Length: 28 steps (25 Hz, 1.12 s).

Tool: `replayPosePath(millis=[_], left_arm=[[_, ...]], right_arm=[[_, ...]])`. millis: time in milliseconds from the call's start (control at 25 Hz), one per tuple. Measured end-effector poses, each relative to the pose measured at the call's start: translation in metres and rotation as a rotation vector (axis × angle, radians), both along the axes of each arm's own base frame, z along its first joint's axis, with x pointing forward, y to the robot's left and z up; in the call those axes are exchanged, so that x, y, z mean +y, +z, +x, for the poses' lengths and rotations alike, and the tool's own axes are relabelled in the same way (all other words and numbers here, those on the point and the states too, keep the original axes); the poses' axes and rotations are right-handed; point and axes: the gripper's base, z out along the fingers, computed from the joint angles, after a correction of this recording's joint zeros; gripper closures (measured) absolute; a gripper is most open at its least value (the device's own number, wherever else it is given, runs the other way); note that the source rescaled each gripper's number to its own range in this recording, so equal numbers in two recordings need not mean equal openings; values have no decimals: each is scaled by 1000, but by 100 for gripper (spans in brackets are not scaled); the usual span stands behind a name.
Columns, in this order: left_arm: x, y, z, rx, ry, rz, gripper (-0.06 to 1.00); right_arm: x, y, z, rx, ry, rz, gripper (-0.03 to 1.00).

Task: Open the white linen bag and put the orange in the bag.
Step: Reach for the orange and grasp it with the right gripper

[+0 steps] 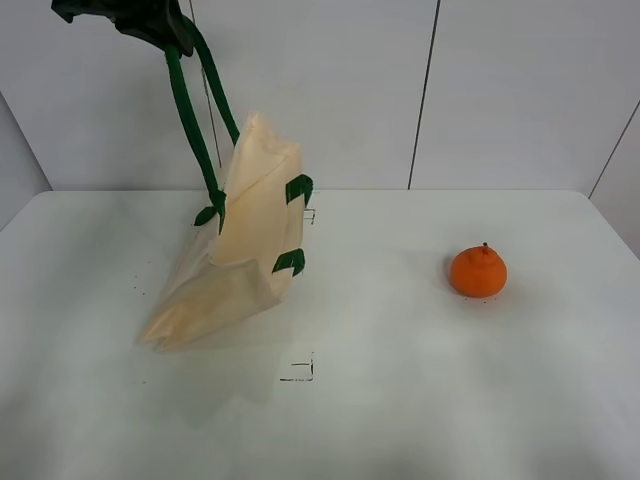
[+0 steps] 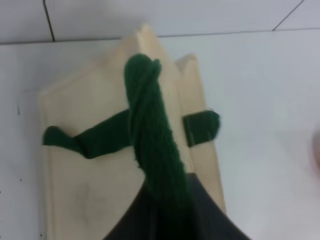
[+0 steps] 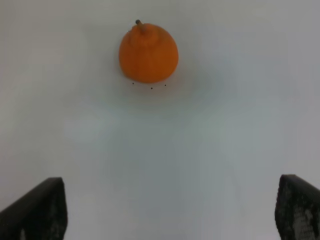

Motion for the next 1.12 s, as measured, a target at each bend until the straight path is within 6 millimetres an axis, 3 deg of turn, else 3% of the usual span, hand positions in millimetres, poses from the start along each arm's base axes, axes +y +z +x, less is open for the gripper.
replayPosePath(millis=[200, 400, 600, 840, 1120], left_arm=[[-1, 0, 0, 2, -3, -6, 94], [-1, 0, 0, 2, -3, -6, 94], [-1, 0, 0, 2, -3, -6, 94], [-1, 0, 0, 2, -3, -6, 94], [-1, 0, 0, 0, -8, -2, 94]], right_arm=[[4, 2, 102, 134, 2, -12, -1], [9, -19, 200, 339, 6, -19, -2], [14, -55, 272, 510, 24, -19, -2], [20, -94, 319, 571, 47, 21, -2], [23, -140, 328, 672, 63, 42, -2]])
